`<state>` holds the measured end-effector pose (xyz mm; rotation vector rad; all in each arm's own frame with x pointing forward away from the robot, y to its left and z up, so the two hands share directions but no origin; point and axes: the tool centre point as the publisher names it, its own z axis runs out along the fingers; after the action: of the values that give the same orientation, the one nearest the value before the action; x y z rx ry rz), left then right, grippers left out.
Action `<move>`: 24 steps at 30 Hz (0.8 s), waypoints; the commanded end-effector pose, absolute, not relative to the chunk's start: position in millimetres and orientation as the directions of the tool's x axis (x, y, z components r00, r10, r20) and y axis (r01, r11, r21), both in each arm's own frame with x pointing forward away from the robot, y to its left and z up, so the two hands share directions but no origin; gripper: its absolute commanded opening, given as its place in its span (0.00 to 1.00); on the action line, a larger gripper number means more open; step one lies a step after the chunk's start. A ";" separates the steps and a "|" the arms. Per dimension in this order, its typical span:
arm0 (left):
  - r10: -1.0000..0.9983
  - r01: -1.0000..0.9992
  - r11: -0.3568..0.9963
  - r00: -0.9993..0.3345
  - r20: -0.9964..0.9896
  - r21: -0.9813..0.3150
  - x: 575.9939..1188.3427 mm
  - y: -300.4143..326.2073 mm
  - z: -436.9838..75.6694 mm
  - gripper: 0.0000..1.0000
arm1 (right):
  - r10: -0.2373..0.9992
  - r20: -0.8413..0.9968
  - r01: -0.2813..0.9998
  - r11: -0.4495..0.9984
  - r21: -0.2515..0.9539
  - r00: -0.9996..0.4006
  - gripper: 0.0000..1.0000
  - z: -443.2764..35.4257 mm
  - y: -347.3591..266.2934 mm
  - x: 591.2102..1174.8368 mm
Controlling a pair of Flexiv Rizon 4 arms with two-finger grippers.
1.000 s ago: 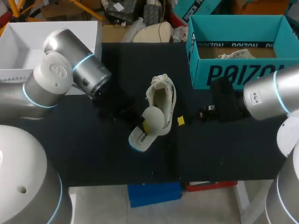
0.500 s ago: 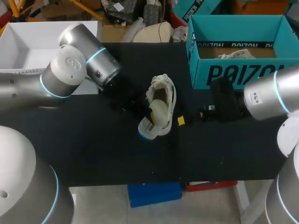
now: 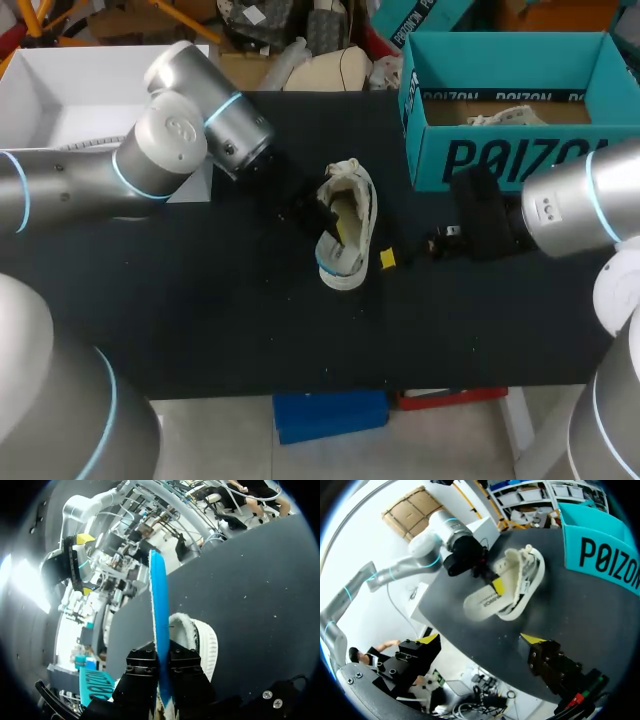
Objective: Take the shoe out of the shoebox, open the shoe tongue, remove and reinsert the insole, then place the shoe into the shoebox
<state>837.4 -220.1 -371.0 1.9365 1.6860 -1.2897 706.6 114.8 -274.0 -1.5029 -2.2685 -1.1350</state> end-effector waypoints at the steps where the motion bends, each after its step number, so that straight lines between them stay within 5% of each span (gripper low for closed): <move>1: 0.679 0.911 -0.253 -0.072 -0.731 -0.325 841.1 -224.9 -376.9 0.00 | 0.706 0.534 0.852 0.191 0.488 -0.465 1.00 -274.2 116.5 706.5; 2: 0.684 0.915 -0.237 -0.082 -0.725 -0.326 840.9 -224.8 -376.8 0.24 | 0.706 0.534 0.852 0.191 0.488 -0.465 1.00 -274.2 116.5 706.5; 3: 0.686 0.914 -0.236 -0.083 -0.723 -0.329 840.2 -224.4 -376.0 0.37 | 0.706 0.534 0.852 0.191 0.488 -0.465 1.00 -274.2 116.5 706.5; 5: 0.691 0.916 -0.236 -0.078 -0.719 -0.325 834.4 -223.0 -370.8 0.45 | 0.706 0.534 0.852 0.191 0.488 -0.465 1.00 -274.2 116.5 706.5; 7: 0.693 0.915 -0.237 -0.076 -0.717 -0.326 828.9 -220.7 -365.6 0.73 | 0.706 0.534 0.852 0.191 0.488 -0.465 1.00 -274.2 116.5 706.5; 9: 0.697 0.915 -0.241 -0.068 -0.714 -0.322 820.4 -217.4 -357.4 0.81 | 0.706 0.534 0.852 0.191 0.488 -0.465 1.00 -274.2 116.5 706.5; 13: 0.702 0.914 -0.250 -0.056 -0.710 -0.320 805.0 -208.8 -343.1 0.72 | 0.706 0.534 0.852 0.191 0.488 -0.465 1.00 -274.2 116.5 706.5; 17: 0.721 0.907 -0.233 -0.081 -0.688 -0.351 790.5 -200.6 -336.6 0.41 | 0.706 0.534 0.852 0.191 0.488 -0.465 1.00 -274.2 116.5 706.5; 24: 0.773 0.895 -0.192 -0.115 -0.623 -0.403 774.8 -192.4 -352.5 0.25 | 0.706 0.534 0.852 0.191 0.488 -0.465 1.00 -274.2 116.5 706.5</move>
<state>781.7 -193.0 -352.5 1.9929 1.8732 -1.2303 706.5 114.8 -274.0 -1.5031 -2.2688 -1.1346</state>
